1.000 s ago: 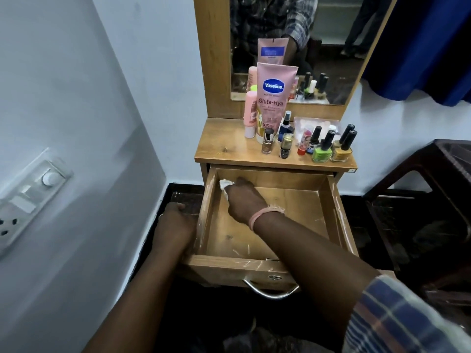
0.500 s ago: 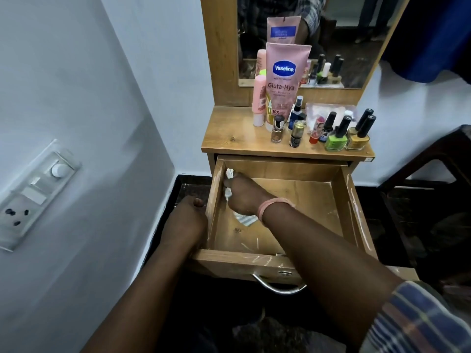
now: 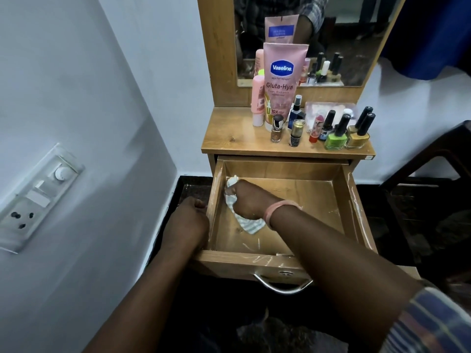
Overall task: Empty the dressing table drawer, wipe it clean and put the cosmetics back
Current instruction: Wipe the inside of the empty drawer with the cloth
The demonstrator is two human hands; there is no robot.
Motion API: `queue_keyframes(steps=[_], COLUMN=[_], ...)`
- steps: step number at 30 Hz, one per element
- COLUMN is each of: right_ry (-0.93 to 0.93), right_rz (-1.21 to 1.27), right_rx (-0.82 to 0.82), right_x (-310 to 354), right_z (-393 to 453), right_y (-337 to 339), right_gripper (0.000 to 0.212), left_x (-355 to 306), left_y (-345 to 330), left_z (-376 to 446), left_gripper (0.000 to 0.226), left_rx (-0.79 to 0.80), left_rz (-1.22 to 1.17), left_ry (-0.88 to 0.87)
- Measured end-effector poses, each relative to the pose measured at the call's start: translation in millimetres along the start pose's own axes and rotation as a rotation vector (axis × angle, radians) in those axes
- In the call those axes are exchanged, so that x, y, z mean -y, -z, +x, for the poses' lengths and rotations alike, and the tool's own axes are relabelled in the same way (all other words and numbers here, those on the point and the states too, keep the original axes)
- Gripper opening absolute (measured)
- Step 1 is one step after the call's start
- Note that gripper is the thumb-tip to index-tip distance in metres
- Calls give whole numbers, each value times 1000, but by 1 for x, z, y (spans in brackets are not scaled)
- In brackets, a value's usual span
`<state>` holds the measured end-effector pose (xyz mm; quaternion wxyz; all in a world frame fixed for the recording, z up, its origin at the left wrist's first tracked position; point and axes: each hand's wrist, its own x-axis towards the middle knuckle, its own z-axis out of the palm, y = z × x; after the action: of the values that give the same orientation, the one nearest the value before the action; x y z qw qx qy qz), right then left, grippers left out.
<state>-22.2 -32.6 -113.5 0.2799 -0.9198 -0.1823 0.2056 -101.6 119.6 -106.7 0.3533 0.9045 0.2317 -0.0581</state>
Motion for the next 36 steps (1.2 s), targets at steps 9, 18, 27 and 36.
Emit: queue_keyframes(steps=[9,18,27,36], right_ry=[-1,309,26,46], right_rz=[166,106,57,-221], right_rx=[210,68,-166,14], right_x=[3,55,55,82], right_z=[-27,-72,-13,-49], right_y=[11,-3,21,8], right_gripper=[37,18,27,11], left_x=[-2,-1,1,6], left_y=[3,12,11,6], left_z=[-4,-11,-14,-8], left_gripper=[26,23,32,30], left_rx=[-43,-210,-252,-210], left_rz=[-45,-270,-231,-209], left_ry=[24,100,41,42])
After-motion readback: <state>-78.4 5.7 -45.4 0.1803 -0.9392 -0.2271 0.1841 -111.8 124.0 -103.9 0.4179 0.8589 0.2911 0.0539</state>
